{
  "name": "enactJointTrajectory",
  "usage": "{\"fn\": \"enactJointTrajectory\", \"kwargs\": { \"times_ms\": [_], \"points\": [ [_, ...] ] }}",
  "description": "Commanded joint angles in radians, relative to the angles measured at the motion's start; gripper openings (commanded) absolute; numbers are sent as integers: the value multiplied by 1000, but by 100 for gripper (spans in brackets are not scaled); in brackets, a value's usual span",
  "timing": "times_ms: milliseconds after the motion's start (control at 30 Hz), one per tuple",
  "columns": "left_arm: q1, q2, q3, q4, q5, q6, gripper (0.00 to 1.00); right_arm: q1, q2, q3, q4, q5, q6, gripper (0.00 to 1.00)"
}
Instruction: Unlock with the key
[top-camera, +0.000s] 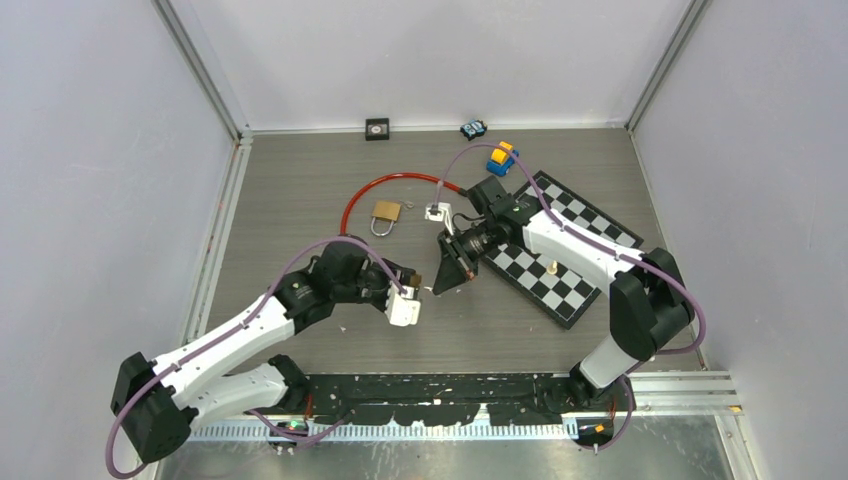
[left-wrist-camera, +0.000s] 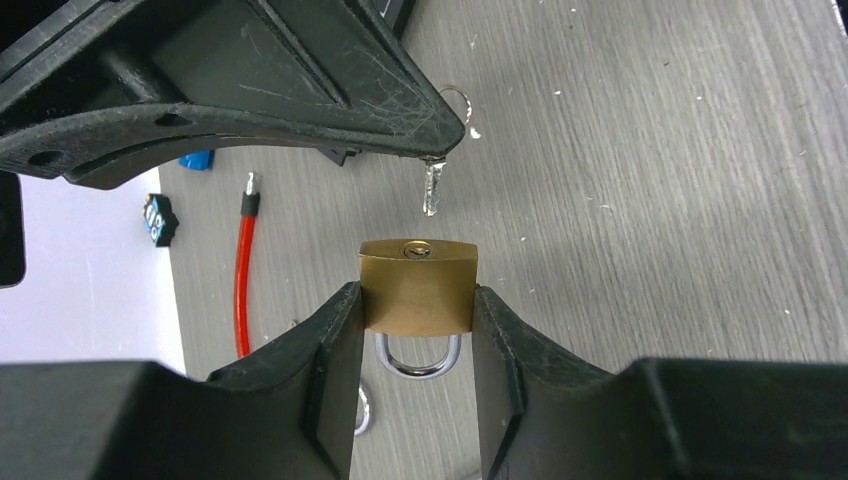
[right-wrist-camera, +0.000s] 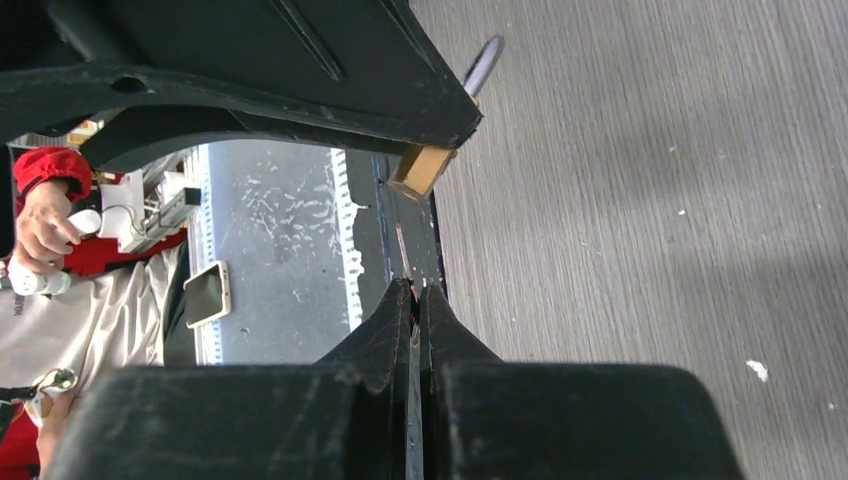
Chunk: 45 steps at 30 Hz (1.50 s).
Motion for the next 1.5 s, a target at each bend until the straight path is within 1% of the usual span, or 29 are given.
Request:
{"fn": "enactJointTrajectory", "kwargs": {
  "times_ms": [0,133,367,600,700,833,900,1033,1133,1200,1333,1467],
  "points": [
    [14,-18,10,9,93,-14,0,8,-9,50,-61,58,-62,1],
    [30,-12,21,2,147,-58,0,9,-71,38,-71,157,-116,1],
    [79,-14,-25,56,241,-108,0,31,-160,33,-91,267,-173,1],
    [110,27,-22,75,334,-181,0,52,-267,-1,-88,370,-241,1],
    [127,50,-20,87,375,-238,0,94,-303,-9,-89,470,-304,1],
    [165,92,5,71,466,-296,0,185,-339,-25,-81,707,-437,1],
    [178,107,16,60,495,-301,0,216,-352,-35,-66,785,-473,1],
    [195,124,23,39,525,-251,0,238,-379,-39,-59,805,-479,1],
    [211,137,26,14,578,-187,0,251,-394,-54,-51,817,-488,1],
    [227,146,33,3,620,-176,0,272,-397,-58,-48,848,-506,1],
    [273,178,61,-19,706,-206,0,331,-397,-67,-35,925,-550,1],
    [289,208,83,-25,705,-286,0,405,-382,-65,-26,1009,-591,1]
  ]
}}
